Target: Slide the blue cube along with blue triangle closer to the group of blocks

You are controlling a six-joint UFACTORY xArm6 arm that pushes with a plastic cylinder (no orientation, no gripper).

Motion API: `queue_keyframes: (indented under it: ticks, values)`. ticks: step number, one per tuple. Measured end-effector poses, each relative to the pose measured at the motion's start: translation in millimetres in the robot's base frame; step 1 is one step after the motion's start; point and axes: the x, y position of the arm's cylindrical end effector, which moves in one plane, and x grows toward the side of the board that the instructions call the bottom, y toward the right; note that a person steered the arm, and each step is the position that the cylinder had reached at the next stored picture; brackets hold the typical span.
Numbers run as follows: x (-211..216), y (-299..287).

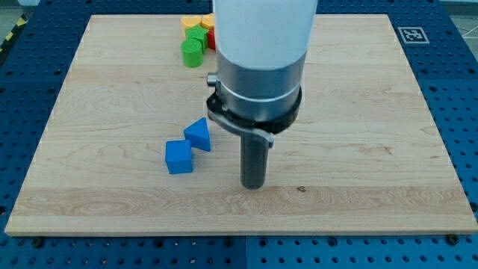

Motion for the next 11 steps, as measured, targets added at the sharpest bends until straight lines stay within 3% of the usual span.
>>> queue_keyframes:
  ticks: [1,2,3,6,8,11]
  values:
    - [26,-39]
    - [28,-102]
    - [5,-123]
    - [-21,-96]
    - [-46,-96]
    - [-50,-118]
